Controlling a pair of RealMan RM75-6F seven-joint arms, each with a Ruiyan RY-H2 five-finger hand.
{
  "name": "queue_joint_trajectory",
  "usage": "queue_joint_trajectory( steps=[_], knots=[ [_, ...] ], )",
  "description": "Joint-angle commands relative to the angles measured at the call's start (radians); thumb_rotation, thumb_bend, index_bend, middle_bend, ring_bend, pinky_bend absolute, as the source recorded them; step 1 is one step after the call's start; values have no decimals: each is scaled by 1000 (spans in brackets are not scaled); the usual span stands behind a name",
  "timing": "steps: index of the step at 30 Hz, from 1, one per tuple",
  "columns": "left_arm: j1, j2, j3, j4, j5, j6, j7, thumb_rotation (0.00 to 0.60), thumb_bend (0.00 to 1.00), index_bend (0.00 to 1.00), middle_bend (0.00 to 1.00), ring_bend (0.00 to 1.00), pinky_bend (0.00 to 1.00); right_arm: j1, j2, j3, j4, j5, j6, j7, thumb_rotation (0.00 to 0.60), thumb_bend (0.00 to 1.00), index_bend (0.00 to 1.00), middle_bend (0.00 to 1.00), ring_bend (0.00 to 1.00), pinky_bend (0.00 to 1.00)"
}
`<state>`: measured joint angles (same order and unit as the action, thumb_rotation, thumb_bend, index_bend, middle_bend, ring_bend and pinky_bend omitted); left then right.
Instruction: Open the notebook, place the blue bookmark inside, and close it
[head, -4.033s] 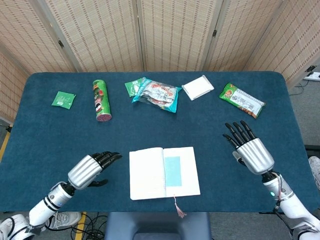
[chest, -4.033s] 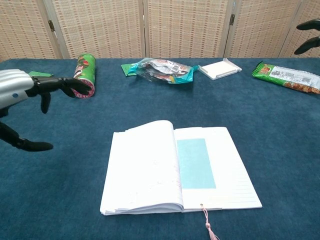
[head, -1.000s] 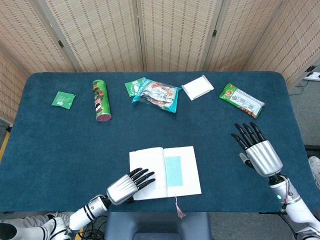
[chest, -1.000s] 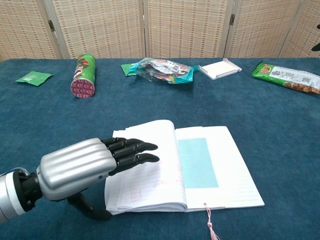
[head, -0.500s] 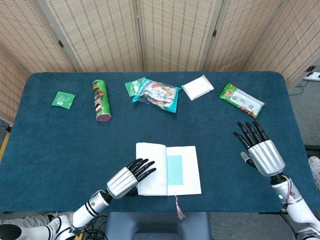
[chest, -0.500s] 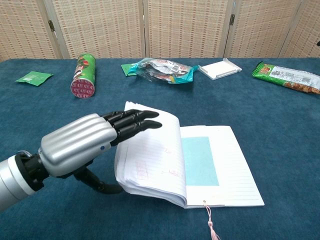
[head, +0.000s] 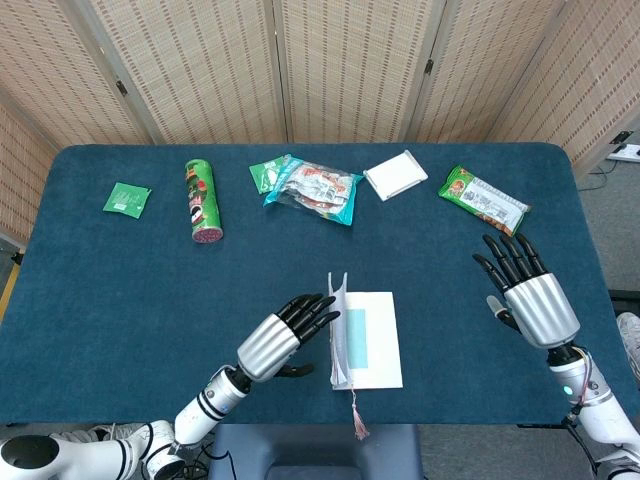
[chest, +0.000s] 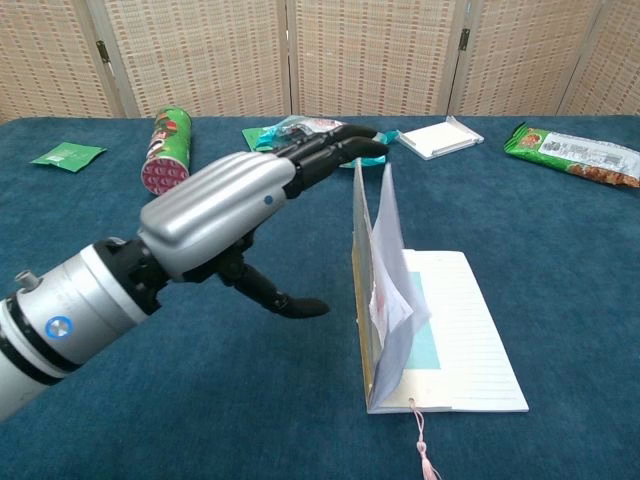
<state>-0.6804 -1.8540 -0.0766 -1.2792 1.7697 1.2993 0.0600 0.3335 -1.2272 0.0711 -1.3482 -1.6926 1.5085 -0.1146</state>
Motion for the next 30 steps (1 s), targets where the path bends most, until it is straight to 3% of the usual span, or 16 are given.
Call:
queue_joint_trajectory(
  steps=[1,10,17,21,26,30],
  knots=[
    [-30,-30,-26,-12,-23,-37,19,600,144,0,0,0,167,-3,3,1,-2,0,5,2,600,254,171,0,0,0],
    [-100,-112,-57,15,-101,-175,96,600,144,0,0,0,167,-11,7,2,0,2,13,12,600,253,171,0,0,0],
    [-99,-113,-51,19,-127,-188,116,600,144,0,0,0,167,-13,8,2,4,2,14,16,600,253,171,0,0,0],
    [-77,-73,-57,-7,-148,-161,107,600,144,0,0,0,167,-15,17,-1,-2,2,9,16,600,253,171,0,0,0],
    [-29,45,-72,-83,-193,-125,133,600,144,0,0,0,167,-18,44,-17,-21,7,-22,14,600,264,151,0,0,0],
    [19,160,-67,-131,-228,-101,146,600,144,0,0,0,167,-27,63,-27,-37,12,-31,17,600,350,99,0,0,0]
  ],
)
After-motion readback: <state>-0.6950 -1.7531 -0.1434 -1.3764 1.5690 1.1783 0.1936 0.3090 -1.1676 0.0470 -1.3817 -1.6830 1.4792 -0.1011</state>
